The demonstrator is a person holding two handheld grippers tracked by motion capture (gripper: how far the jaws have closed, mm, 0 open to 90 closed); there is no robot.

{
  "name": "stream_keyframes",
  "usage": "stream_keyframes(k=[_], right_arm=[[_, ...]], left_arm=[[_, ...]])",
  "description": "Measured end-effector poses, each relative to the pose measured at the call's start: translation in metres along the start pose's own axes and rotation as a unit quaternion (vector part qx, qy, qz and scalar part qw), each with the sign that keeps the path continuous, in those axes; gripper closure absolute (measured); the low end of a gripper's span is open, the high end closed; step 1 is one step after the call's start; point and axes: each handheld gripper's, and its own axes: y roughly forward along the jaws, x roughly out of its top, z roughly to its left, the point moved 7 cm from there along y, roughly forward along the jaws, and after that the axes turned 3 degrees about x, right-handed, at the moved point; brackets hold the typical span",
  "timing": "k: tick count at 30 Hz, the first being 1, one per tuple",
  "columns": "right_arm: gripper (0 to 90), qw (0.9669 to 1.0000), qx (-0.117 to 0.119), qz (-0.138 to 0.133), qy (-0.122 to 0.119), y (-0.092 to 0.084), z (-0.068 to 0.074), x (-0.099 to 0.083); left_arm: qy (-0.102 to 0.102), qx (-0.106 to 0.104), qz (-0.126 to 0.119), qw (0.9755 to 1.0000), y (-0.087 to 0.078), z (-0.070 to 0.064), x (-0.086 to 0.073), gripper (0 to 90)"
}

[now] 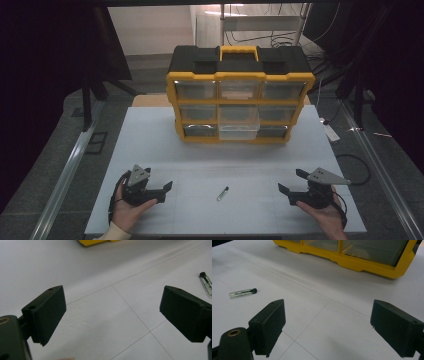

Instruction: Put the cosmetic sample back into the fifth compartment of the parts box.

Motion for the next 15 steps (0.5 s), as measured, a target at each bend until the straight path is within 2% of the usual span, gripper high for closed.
stream_keyframes(k=[9, 15], right_arm=[[13.4, 0.9999, 0.009, 0.009, 0.002, 0.0025, -0.0006, -0.0043], [13.4, 0.9998, 0.016, 0.008, 0.005, 0.004, -0.0021, -0.0039]], left_arm=[[0.004, 0.006, -0.002, 1.0, 0.0004, -0.0012, 0.0023, 7.0], [0.011, 0.001, 0.002, 0.9999, 0.0026, -0.0041, 0.0013, 7.0]])
